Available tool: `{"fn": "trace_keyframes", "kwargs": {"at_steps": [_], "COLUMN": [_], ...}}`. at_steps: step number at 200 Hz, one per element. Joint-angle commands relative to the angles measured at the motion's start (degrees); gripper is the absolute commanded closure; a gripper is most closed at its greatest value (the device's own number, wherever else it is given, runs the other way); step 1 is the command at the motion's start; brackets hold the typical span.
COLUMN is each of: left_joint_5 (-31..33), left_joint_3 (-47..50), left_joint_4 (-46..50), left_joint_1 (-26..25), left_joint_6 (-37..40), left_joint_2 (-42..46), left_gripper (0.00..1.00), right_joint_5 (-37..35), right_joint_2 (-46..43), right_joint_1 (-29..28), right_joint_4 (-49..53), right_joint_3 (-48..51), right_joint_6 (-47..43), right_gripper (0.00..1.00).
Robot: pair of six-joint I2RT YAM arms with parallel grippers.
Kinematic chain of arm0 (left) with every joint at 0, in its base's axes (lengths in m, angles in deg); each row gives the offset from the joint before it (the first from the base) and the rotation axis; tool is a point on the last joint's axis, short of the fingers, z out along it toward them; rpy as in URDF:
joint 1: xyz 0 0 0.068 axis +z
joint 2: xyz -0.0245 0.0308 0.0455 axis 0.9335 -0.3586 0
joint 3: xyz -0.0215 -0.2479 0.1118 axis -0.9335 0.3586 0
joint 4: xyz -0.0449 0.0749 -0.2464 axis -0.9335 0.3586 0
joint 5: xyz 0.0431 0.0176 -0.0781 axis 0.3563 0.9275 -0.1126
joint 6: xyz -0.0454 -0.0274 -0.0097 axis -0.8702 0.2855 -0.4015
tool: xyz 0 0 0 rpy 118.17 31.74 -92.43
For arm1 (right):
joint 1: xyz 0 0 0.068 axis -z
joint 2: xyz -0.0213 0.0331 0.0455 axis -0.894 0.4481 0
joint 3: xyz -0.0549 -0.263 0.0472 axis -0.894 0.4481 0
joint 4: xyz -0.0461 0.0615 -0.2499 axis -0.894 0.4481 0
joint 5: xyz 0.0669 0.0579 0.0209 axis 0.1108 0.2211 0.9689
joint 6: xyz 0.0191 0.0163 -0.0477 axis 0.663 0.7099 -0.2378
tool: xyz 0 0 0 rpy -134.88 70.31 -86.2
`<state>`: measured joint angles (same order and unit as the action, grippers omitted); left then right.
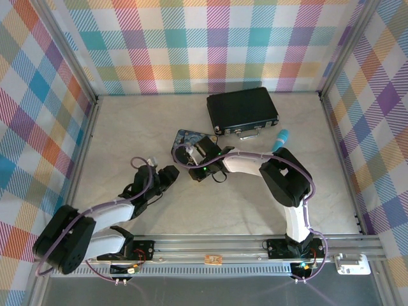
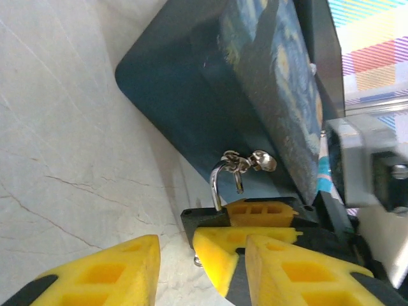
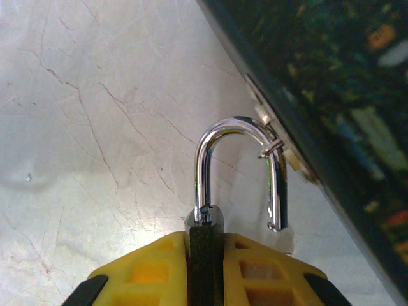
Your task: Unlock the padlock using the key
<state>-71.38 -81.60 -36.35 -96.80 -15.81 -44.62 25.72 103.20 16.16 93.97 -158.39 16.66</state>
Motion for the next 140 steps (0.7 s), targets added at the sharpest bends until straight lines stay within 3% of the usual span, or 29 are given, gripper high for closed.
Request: {"fn": "trace_keyframes", "kwargs": {"at_steps": [1,28,109,126,140], "left_joint_5": [1.2,0.6,-1.3,-1.3,-0.9], "left_joint_3": [-2.7,-3.5,-5.2,-5.2,-5.2], "left_joint_4": [-7.7,-15.1,-36.4,-41.2,-43.3], "left_joint_1": [-1.2,-2.0,-3.0,-3.0,-2.9], "left_joint_6": [-1.0,-3.1,-9.7,-10.9,-11.3], "left_joint_2": [-4.6,-12.1,-29.1,-32.3,-34.7], "left_gripper": [0.64,0.7,0.7,0.74,0.83], "right_joint_5": [3.9,4.8,5.9,6.4,6.7], "right_joint_2": [-1.7,-1.9,-2.0,-1.7,-1.5], "right_joint_1": [0.1,0.3,0.9,1.1,1.1], "right_joint_4": [-1.8,-3.2,-4.4,-4.7,-4.8], "right_joint_3": [0.9,1.7,2.6,2.5,2.4], "right_joint_6": [0.1,0.6,0.8,1.0,1.2], "right_gripper": [1.0,1.0,1.0,1.0,1.0]}}
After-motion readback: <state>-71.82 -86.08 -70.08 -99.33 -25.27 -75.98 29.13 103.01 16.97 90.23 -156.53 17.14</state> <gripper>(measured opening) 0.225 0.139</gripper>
